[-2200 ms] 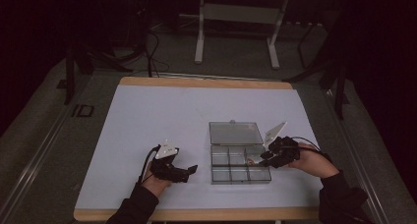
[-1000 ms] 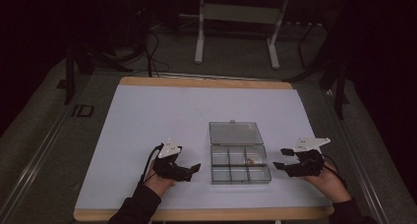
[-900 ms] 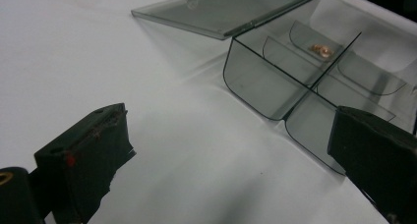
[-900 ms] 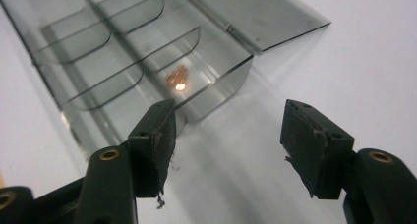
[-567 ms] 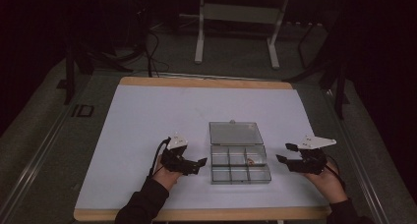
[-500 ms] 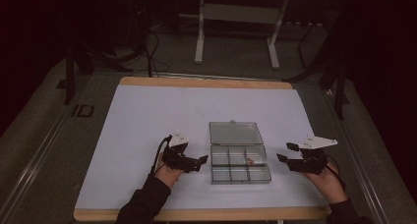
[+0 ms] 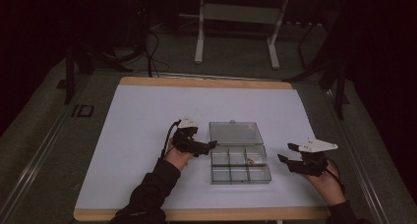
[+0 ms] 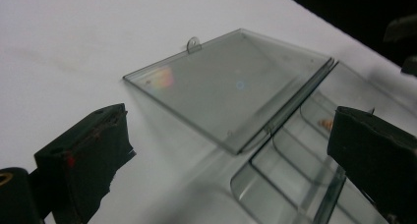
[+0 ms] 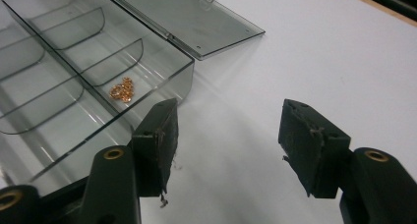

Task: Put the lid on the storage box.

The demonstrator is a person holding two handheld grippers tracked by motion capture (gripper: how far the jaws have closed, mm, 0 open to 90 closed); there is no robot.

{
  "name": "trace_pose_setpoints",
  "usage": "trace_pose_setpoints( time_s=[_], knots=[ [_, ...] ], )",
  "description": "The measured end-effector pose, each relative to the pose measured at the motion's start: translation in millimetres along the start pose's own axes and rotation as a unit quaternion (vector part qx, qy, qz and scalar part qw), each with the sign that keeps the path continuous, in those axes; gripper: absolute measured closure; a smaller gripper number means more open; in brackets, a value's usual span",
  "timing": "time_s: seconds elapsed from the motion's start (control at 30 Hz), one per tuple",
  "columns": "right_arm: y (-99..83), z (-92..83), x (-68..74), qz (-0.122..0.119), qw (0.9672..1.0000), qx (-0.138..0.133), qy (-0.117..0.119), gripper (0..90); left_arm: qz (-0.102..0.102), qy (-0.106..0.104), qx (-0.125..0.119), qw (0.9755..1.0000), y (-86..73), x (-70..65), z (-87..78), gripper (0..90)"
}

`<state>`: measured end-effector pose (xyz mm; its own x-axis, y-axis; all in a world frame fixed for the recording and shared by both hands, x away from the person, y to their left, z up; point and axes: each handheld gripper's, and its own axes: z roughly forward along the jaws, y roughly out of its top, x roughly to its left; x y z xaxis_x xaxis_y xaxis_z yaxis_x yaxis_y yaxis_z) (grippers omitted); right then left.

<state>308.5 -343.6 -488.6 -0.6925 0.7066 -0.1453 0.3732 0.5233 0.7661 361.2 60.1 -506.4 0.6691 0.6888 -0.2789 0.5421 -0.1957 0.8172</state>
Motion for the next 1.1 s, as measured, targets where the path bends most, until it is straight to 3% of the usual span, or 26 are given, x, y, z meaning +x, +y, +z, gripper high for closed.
trace_pose_setpoints(
  time_s=[0.13,0.2,0.37,0.5,0.67,0.77,0.83,0.9,0.97,1.1],
  knots=[
    [-0.8,1.2,0.8,0.002,1.0,0.001,-0.001,40.7,-0.017,-0.006,-0.001,0.9998,6.9,0.8,8.1,3.2],
    [-1.3,2.2,0.3,0.005,0.9999,0.007,0.007,42.1,-0.017,0.002,0.006,0.9998,10.8,1.1,13.9,3.2],
    [-3.1,1.5,-0.8,0.007,0.9999,0.007,0.011,43.0,-0.05,-0.001,0.024,0.9984,15.5,7.2,27.8,6.1],
    [-3.2,1.0,-1.4,0.006,0.9999,0.005,0.01,42.9,-0.073,0.006,0.033,0.9968,14.1,11.7,35.7,16.3],
    [-3.3,4.1,-0.2,-0.001,0.9999,0.011,0.01,42.9,-0.113,0.009,0.047,0.9924,8.1,20.0,41.1,29.8],
    [-3.0,4.9,0.9,-0.004,0.9999,0.013,0.009,43.0,-0.135,-0.01,0.051,0.9894,4.3,24.5,43.4,34.0],
    [-2.7,5.3,1.0,-0.006,0.9998,0.015,0.009,43.0,-0.14,-0.019,0.051,0.9886,2.1,26.7,44.4,34.5],
    [-2.0,5.0,1.1,-0.007,0.9999,0.013,0.007,43.3,-0.154,-0.031,0.054,0.9861,0.1,29.4,46.0,36.8],
    [-1.5,4.8,1.5,-0.006,0.9999,0.012,0.007,43.3,-0.163,-0.029,0.059,0.9845,-0.9,31.0,47.5,38.6],
    [-1.0,5.2,2.5,-0.01,0.9998,0.013,0.007,43.5,-0.167,-0.044,0.064,0.9829,-1.9,32.6,49.6,41.9]
  ],
)
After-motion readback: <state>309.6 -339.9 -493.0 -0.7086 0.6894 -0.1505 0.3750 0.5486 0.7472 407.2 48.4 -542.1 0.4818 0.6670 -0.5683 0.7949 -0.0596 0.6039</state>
